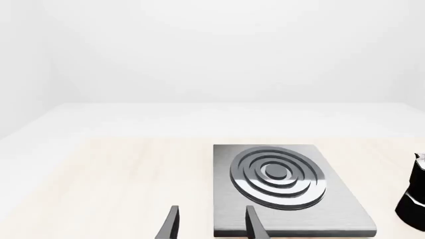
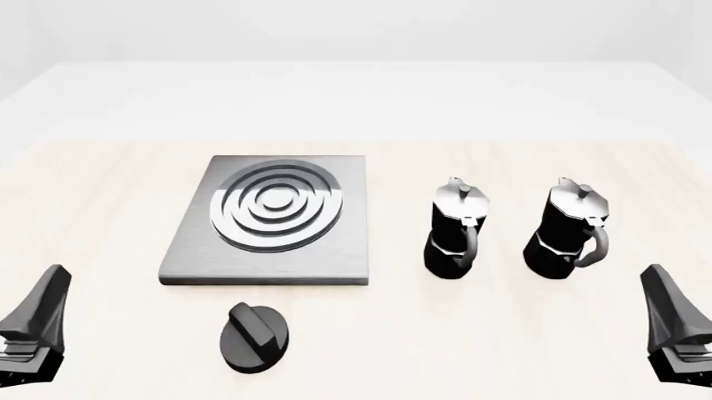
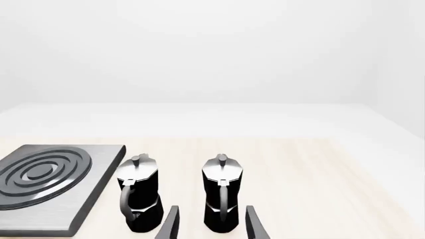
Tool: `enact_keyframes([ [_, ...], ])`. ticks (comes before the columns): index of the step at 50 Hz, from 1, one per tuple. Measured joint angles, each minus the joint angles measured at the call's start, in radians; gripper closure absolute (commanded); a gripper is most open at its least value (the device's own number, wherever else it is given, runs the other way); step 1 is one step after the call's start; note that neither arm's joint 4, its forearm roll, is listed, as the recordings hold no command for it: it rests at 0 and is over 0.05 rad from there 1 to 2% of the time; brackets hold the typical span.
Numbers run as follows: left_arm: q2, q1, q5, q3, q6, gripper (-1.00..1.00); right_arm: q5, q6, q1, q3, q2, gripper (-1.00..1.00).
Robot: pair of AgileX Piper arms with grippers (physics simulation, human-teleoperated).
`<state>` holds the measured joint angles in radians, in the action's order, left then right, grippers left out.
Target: Turn off the stove.
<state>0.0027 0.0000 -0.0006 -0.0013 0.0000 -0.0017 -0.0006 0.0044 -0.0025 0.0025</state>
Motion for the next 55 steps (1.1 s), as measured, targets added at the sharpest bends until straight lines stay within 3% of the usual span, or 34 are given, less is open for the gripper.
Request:
enact_keyframes([
  [20,0.02,-0.008,-0.008,-0.005,-0.004,-1.0,-0.001,0.003,-0.001,-0.002,0.006,-1.0],
  [31,0.165,-0.031,-0.064,-0.075,0.002,-1.0,-0.001,0.006,-0.002,-0.002,0.006,-1.0],
  [44,0.387,-0.144,-0.054,-0.209,0.038,-1.0,-0.001,0.007,-0.004,-0.002,0.005,-1.0],
  [55,0.546,-0.273,-0.012,-0.252,0.089,-1.0,-0.001,0.006,-0.003,-0.001,0.006,-1.0],
])
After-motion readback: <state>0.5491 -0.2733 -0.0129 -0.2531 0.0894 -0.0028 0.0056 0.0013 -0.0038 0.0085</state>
